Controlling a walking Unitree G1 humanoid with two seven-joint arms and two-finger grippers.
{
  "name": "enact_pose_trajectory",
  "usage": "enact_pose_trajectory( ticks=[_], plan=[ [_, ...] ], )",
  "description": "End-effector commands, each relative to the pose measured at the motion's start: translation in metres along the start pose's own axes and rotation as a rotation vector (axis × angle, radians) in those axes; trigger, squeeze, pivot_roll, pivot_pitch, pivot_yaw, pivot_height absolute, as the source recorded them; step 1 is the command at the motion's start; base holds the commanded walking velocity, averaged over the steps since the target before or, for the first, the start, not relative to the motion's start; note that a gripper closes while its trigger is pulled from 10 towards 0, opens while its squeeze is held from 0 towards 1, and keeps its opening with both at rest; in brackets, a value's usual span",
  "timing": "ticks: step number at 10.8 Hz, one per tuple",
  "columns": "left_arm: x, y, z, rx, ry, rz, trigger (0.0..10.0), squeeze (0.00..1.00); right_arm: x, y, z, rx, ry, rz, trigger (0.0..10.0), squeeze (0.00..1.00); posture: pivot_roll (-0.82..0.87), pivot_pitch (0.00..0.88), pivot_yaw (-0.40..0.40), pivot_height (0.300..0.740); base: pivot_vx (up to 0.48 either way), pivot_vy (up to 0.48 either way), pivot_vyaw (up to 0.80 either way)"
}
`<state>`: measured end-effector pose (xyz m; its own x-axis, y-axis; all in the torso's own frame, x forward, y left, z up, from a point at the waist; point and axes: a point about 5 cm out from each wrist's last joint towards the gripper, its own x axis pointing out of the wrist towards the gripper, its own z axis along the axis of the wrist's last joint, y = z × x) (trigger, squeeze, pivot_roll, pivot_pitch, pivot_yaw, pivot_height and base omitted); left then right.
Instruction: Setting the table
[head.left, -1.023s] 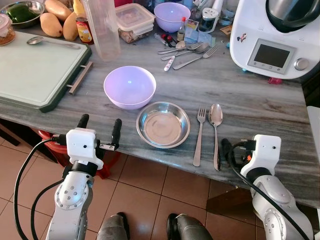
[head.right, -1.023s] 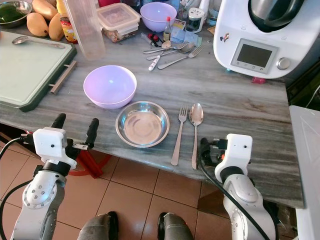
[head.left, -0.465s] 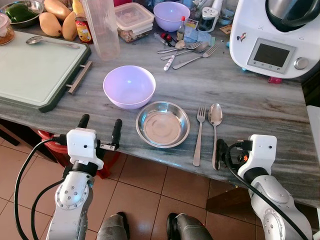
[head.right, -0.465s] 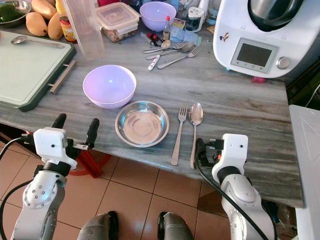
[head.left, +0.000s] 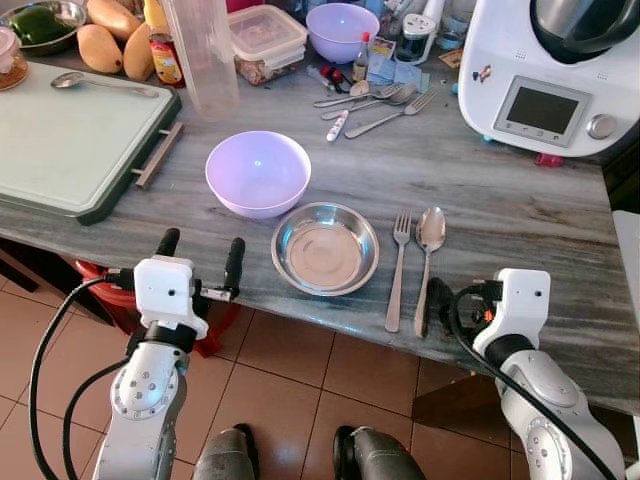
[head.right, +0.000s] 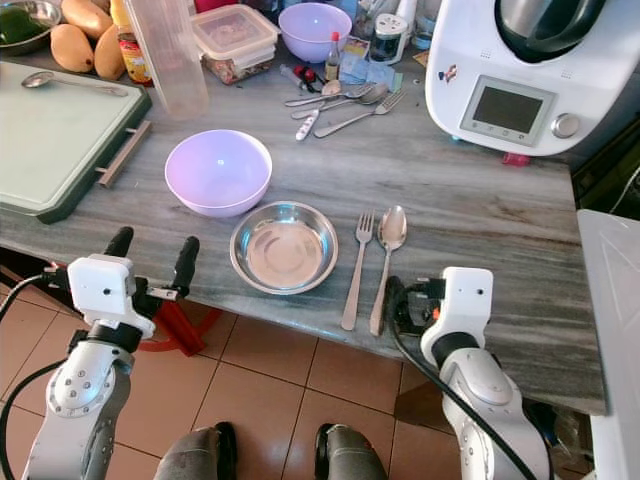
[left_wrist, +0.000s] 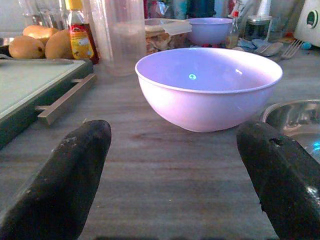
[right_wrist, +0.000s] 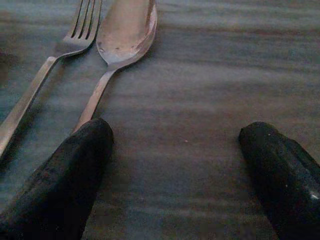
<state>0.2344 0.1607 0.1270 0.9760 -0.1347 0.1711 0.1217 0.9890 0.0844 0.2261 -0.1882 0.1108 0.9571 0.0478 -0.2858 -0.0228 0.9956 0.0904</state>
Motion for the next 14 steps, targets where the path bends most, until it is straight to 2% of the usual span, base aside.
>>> enact_pose_trajectory(
  ticks=[1, 7, 8, 9, 10, 12, 14],
  plan=[
    [-0.001, -0.001, 0.001, -0.002, 0.004, 0.001, 10.0, 0.0, -0.001, 0.008, -0.007, 0.015, 0.034, 0.054, 10.0, 0.0, 0.0, 0.199, -0.043, 0.74, 0.0, 0.0, 0.0],
    [-0.002, -0.001, 0.0, -0.002, 0.008, 0.003, 10.0, 0.0, -0.003, 0.008, -0.007, 0.023, 0.033, 0.076, 10.0, 0.0, 0.0, 0.203, -0.044, 0.74, 0.0, 0.0, 0.0],
    [-0.002, -0.001, 0.0, -0.003, 0.006, 0.003, 10.0, 0.0, -0.005, 0.007, -0.004, 0.0, 0.007, 0.069, 10.0, 0.0, 0.0, 0.204, -0.043, 0.74, 0.0, 0.0, 0.0],
    [-0.002, -0.001, 0.0, -0.003, 0.006, 0.003, 10.0, 0.0, -0.007, 0.006, 0.001, -0.02, -0.029, 0.068, 10.0, 0.0, 0.0, 0.204, -0.043, 0.74, 0.0, 0.0, 0.0],
    [-0.002, -0.001, 0.001, -0.004, 0.003, 0.008, 10.0, 0.0, -0.013, 0.007, 0.014, -0.035, -0.13, 0.075, 10.0, 0.0, 0.0, 0.205, -0.044, 0.74, 0.0, 0.0, 0.0],
    [-0.002, 0.001, 0.004, -0.006, -0.005, 0.017, 10.0, 0.0, -0.024, 0.013, 0.031, -0.125, -0.266, 0.103, 10.0, 0.0, 0.0, 0.202, -0.038, 0.74, 0.0, 0.0, 0.0],
    [-0.001, 0.0, 0.007, -0.006, -0.016, 0.02, 10.0, 0.0, -0.025, 0.017, 0.041, -0.19, -0.338, 0.098, 10.0, 0.0, 0.0, 0.195, -0.03, 0.74, 0.0, 0.0, 0.0]
  ],
)
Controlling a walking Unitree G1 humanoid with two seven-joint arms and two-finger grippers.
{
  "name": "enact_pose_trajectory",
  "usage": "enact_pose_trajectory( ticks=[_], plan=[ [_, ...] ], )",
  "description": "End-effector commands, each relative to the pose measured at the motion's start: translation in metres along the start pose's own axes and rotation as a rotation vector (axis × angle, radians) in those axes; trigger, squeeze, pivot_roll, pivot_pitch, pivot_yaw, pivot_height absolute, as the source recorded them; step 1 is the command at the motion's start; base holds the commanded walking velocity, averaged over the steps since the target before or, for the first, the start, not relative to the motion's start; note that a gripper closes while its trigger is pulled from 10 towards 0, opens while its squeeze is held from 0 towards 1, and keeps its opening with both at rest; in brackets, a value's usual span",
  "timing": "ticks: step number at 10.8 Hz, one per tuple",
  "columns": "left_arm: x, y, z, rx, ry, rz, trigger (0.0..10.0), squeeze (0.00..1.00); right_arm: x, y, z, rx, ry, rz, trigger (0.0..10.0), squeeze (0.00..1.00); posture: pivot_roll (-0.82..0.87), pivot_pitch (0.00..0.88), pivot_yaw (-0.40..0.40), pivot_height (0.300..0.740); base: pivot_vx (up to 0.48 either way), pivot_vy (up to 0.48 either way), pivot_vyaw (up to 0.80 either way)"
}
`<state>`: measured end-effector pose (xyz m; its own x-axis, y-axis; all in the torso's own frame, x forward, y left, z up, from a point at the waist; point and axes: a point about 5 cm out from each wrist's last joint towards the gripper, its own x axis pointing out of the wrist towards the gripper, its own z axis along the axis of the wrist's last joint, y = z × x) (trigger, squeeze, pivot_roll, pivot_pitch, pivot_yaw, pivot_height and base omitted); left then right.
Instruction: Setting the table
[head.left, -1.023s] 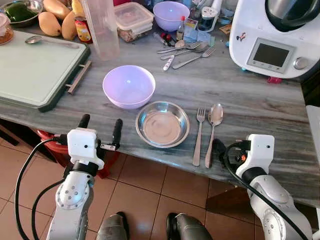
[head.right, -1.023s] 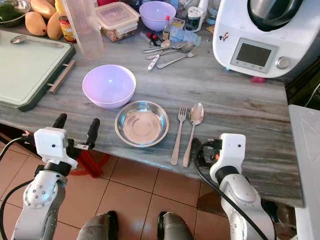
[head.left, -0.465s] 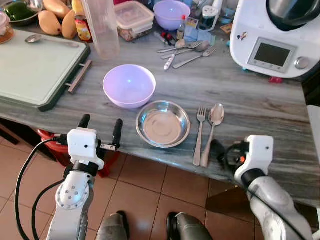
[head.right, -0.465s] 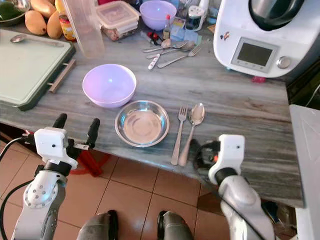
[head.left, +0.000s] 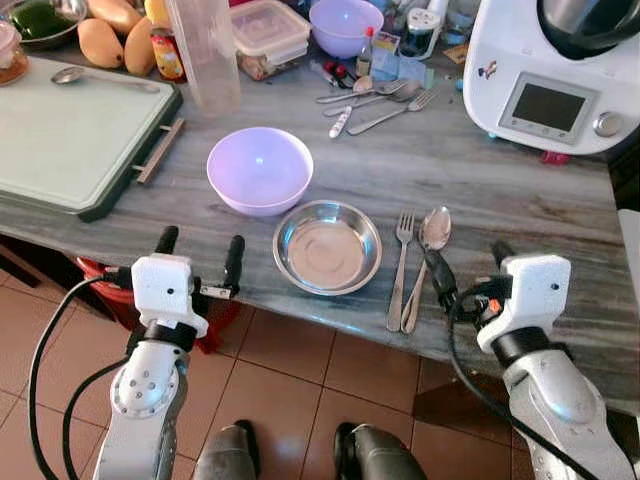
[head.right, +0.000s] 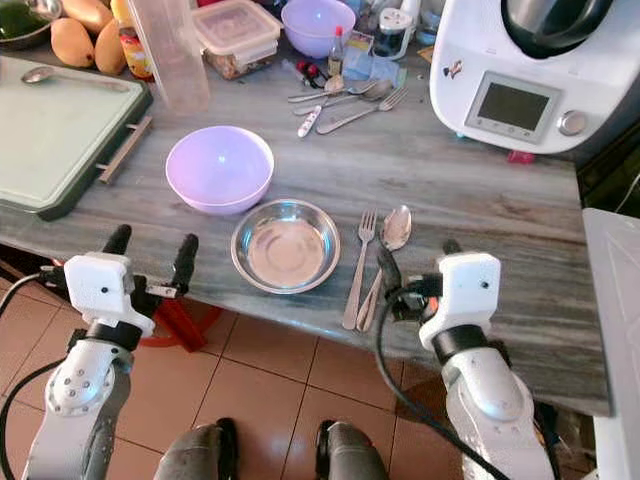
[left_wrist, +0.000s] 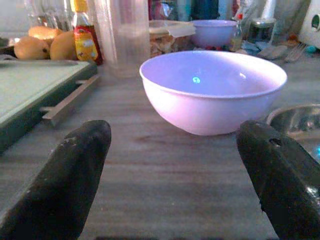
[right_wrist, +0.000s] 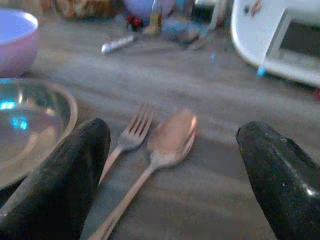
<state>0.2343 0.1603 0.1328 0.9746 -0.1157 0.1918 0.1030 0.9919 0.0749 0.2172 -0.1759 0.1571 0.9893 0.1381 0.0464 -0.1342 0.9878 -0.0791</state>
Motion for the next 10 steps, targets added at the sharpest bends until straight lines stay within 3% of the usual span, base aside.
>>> enact_pose_trajectory(
  ticks=[1, 5, 10],
  plan=[
    [-0.001, 0.001, 0.002, 0.007, -0.001, 0.007, 10.0, 0.0, 0.001, 0.001, 0.003, -0.01, -0.022, -0.003, 10.0, 0.0, 0.0, 0.189, -0.026, 0.74, 0.0, 0.0, 0.0],
    [-0.001, 0.001, -0.002, 0.02, 0.02, 0.076, 10.0, 0.0, 0.023, 0.009, 0.005, -0.014, -0.087, -0.029, 10.0, 0.0, 0.01, 0.157, -0.022, 0.74, 0.0, 0.0, 0.0],
    [0.003, 0.001, -0.008, 0.043, 0.065, 0.201, 10.0, 0.0, 0.039, 0.007, 0.005, -0.042, -0.13, -0.084, 10.0, 0.0, 0.01, 0.144, -0.034, 0.74, 0.0, 0.0, 0.0]
  ],
)
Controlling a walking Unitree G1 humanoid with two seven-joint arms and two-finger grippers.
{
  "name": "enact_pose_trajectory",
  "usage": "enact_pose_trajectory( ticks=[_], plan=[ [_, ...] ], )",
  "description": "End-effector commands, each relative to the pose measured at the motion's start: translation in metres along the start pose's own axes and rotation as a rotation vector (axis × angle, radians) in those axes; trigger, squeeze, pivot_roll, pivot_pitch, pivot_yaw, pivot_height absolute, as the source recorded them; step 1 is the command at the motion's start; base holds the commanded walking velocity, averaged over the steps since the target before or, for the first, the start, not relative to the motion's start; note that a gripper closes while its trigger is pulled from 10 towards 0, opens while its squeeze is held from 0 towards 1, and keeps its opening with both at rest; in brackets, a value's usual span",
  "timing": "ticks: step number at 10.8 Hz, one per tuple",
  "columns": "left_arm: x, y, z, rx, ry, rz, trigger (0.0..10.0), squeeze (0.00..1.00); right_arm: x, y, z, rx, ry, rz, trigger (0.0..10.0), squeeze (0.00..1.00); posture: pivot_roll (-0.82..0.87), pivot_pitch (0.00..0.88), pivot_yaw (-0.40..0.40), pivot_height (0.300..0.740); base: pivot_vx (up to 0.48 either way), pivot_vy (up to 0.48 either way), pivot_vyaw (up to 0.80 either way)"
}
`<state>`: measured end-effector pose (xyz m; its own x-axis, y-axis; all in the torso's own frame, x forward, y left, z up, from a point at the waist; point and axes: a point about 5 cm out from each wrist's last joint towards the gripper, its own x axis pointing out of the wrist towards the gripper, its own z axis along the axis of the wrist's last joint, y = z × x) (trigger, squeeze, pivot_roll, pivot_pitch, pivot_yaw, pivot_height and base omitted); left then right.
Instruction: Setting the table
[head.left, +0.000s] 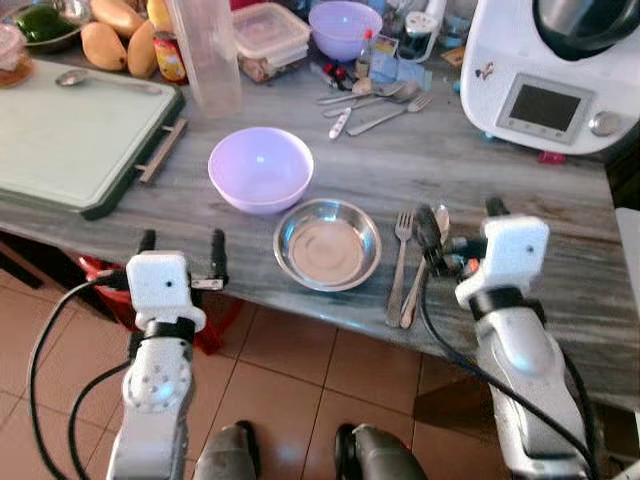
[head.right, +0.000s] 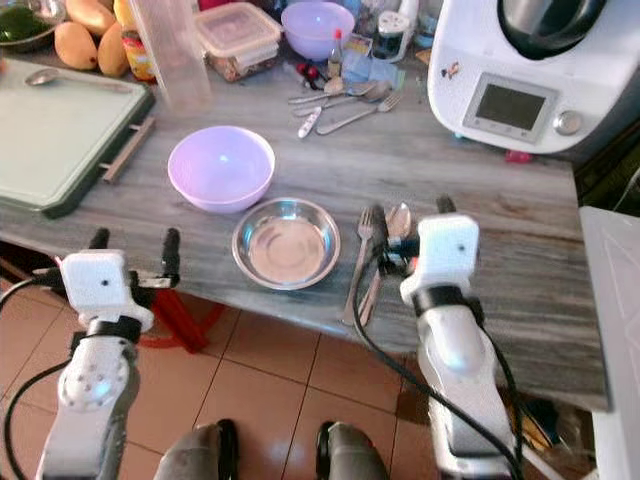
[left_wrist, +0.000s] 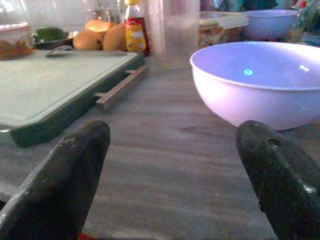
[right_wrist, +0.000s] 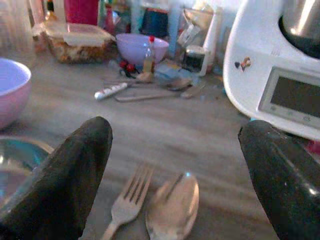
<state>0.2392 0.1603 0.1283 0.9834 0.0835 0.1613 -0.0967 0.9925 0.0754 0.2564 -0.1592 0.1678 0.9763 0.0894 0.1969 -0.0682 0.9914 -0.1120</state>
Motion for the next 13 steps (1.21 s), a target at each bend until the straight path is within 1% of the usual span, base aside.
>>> enact_pose_trajectory(
  ticks=[1, 3, 6, 10, 11, 13],
  plan=[
    [-0.0007, 0.001, -0.0022, 0.011, 0.014, 0.005, 10.0, 0.0, -0.0014, -0.0026, -0.0021, -0.01, 0.004, -0.015, 10.0, 0.0, 0.01, 0.142, -0.035, 0.731, 0.0, 0.0, 0.0],
    [0.0004, 0.0024, -0.0023, 0.019, 0.015, 0.019, 10.0, 0.0, -0.0006, -0.0015, -0.0013, -0.009, -0.009, -0.003, 10.0, 0.0, 0.02, 0.14, -0.041, 0.712, 0.0, 0.0, 0.0],
    [0.0034, 0.0035, -0.0007, 0.034, 0.005, 0.04, 10.0, 0.0, 0.0028, -0.0004, -0.0005, -0.022, -0.027, 0.002, 10.0, 0.0, 0.02, 0.13, -0.039, 0.712, 0.0, 0.0, 0.0],
    [0.0058, 0.0034, -0.0003, 0.028, 0.003, 0.039, 10.0, 0.0, 0.0035, -0.0008, -0.0026, -0.021, -0.023, -0.003, 10.0, 0.0, 0.02, 0.125, -0.039, 0.712, 0.0, 0.0, 0.0],
    [0.0058, 0.0034, -0.0005, 0.029, 0.004, 0.039, 10.0, 0.0, 0.0033, -0.0004, -0.0033, -0.034, -0.016, -0.001, 10.0, 0.0, 0.02, 0.125, -0.039, 0.712, 0.0, 0.0, 0.0],
    [0.0058, 0.0025, -0.0007, 0.023, 0.006, 0.034, 10.0, 0.0, 0.0072, 0.0001, -0.0009, -0.01, -0.024, 0.012, 10.0, 0.0, 0.02, 0.126, -0.04, 0.737, 0.0, 0.0, 0.0]
  ],
)
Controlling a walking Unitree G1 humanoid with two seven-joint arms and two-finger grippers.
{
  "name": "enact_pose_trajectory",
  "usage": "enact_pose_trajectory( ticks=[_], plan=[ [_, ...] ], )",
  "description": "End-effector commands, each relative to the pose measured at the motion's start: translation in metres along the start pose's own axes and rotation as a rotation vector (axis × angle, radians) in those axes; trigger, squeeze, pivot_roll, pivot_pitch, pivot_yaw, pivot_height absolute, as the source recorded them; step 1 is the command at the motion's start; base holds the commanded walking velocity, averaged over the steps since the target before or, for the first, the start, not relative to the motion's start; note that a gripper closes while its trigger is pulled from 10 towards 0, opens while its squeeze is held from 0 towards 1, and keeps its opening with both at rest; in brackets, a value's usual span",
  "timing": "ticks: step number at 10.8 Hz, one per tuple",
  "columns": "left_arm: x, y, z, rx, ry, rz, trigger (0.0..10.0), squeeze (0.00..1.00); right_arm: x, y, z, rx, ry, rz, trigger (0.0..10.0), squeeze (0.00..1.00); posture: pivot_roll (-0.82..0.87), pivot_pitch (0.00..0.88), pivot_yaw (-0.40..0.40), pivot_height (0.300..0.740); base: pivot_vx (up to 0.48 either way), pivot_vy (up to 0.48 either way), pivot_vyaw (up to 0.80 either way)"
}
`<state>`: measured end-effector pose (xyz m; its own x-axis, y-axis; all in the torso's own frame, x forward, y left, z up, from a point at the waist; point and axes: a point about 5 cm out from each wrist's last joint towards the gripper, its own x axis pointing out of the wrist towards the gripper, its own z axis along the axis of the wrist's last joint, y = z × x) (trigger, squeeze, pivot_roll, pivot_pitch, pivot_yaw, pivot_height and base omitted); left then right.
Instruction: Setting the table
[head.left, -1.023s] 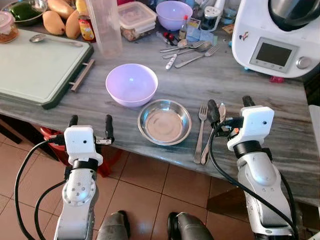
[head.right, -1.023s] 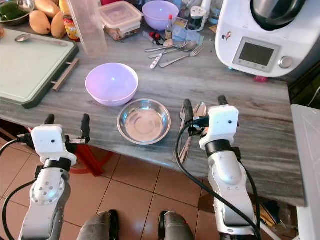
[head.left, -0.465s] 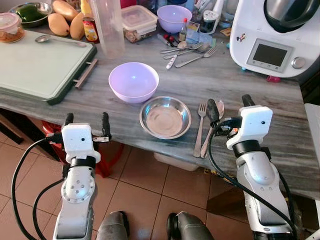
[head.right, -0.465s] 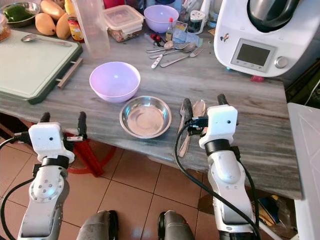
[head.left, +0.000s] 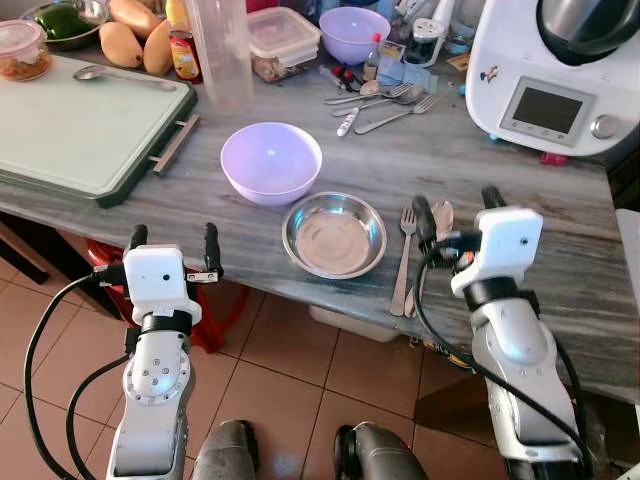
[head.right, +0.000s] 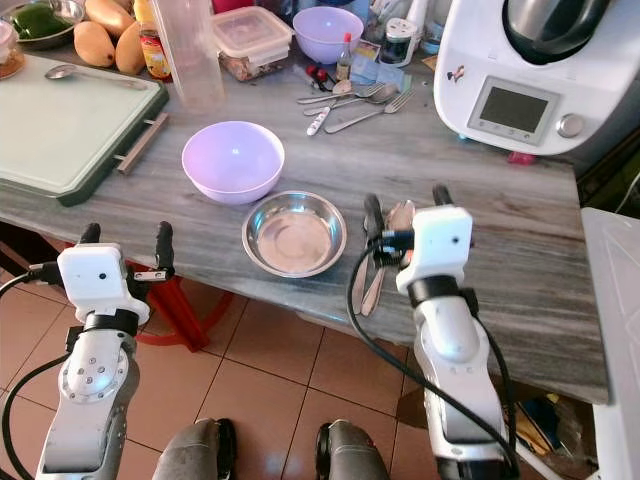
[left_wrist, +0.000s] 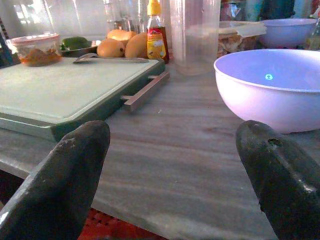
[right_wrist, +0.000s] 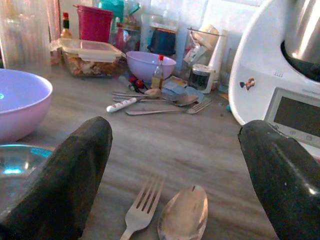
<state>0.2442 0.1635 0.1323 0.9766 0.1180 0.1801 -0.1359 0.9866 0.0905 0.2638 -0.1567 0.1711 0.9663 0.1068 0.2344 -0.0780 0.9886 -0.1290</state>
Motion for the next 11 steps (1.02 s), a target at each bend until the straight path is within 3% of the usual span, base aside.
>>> enact_pose_trajectory(
  ticks=[1, 3, 8, 11],
  plan=[
    [-0.0004, 0.0003, -0.0041, -0.006, 0.026, 0.001, 10.0, 0.0, -0.001, -0.0028, -0.0044, 0.008, 0.02, -0.005, 10.0, 0.0, 0.02, 0.126, -0.041, 0.74, 0.0, 0.0, 0.0],
    [-0.0004, 0.0007, -0.0052, -0.019, 0.041, 0.005, 10.0, 0.0, -0.0017, -0.0016, -0.0055, 0.024, 0.023, -0.002, 10.0, 0.0, 0.02, 0.129, -0.042, 0.74, 0.0, 0.0, 0.0],
    [-0.0007, -0.0004, -0.0049, -0.023, 0.039, -0.007, 10.0, 0.0, -0.0027, -0.0006, -0.0087, 0.026, 0.04, 0.002, 10.0, 0.0, 0.02, 0.133, -0.045, 0.74, 0.0, 0.469, 0.0],
    [0.0, -0.0013, -0.0046, -0.014, 0.031, -0.013, 10.0, 0.0, -0.0017, -0.0015, -0.0096, 0.022, 0.047, -0.001, 10.0, 0.0, 0.02, 0.132, -0.046, 0.74, 0.0, 0.0, 0.0]
  ],
)
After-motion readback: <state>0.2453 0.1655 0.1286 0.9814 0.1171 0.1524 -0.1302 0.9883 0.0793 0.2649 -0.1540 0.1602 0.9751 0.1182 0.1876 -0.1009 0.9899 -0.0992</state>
